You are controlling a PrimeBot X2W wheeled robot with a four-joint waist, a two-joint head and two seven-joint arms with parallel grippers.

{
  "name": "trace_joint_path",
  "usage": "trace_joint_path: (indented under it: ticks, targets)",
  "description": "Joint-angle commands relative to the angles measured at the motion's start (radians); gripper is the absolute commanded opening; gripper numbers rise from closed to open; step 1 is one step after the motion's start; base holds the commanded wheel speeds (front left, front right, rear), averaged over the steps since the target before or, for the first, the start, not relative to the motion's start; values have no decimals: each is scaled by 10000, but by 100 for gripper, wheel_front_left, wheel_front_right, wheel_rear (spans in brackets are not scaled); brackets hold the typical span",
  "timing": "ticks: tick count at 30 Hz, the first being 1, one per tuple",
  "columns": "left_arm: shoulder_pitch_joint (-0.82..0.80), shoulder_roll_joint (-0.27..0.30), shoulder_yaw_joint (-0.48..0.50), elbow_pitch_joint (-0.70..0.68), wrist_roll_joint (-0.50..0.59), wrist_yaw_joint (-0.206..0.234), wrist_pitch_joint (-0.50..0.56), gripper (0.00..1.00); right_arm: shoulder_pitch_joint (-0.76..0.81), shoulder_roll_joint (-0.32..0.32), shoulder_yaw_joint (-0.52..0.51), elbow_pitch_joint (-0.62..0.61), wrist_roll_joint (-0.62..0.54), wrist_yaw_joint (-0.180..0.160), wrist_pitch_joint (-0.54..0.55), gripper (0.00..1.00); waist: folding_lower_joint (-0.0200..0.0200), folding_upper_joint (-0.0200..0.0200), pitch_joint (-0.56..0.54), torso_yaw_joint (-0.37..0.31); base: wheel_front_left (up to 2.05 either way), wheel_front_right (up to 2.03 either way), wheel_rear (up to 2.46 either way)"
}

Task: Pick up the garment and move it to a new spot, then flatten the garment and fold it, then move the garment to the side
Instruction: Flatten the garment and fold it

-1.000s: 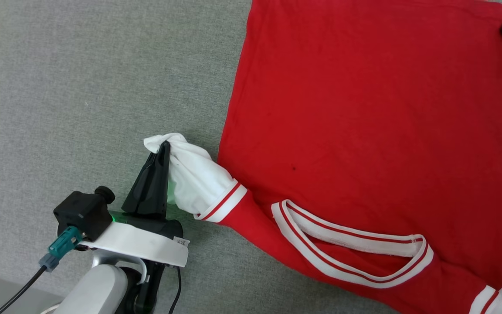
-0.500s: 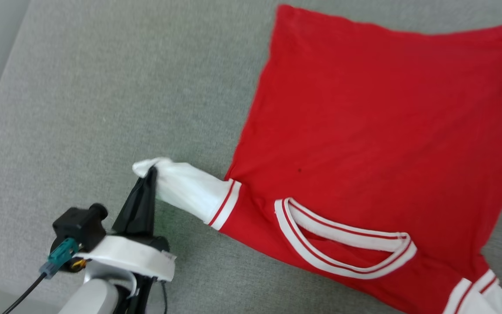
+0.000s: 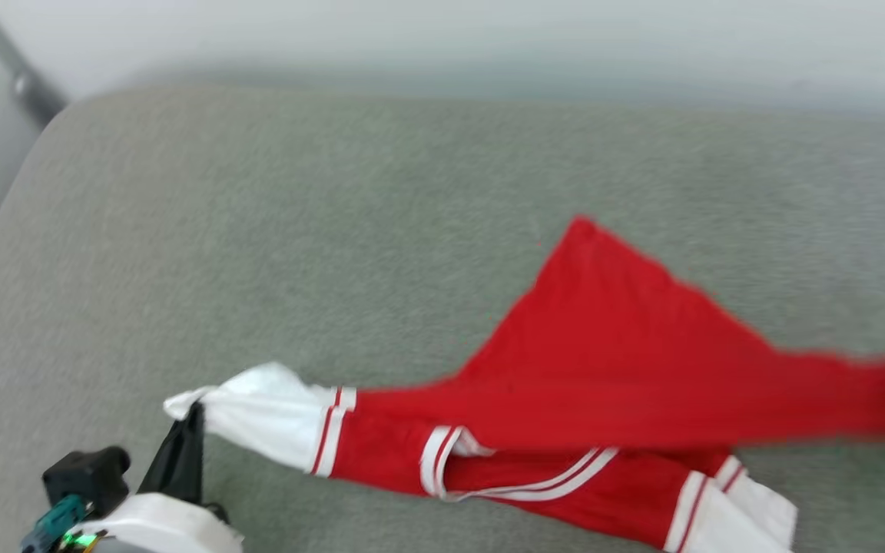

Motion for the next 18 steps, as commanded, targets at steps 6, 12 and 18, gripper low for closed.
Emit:
trace_joint_path:
  ticks: [6, 12, 18]
  targets:
    - [572, 294, 193, -85, -225, 250, 224, 0, 3291, 1024, -317, -666, 448, -7, 76, 0, 3, 0, -875, -1142, 0, 0, 0]
    - [708, 353, 224, -208, -246, 382, 291, 0, 4670, 2046, -350, -707, 671, -7, -560, 100, 3, 0, -879, -1602, 0, 0, 0]
    - [551, 466, 234, -490, -137, 513, 363, 0, 4079, 2243, -432, -1209, 341, -7, -3388, 100, 3, 0, -704, -1789, 0, 0, 0]
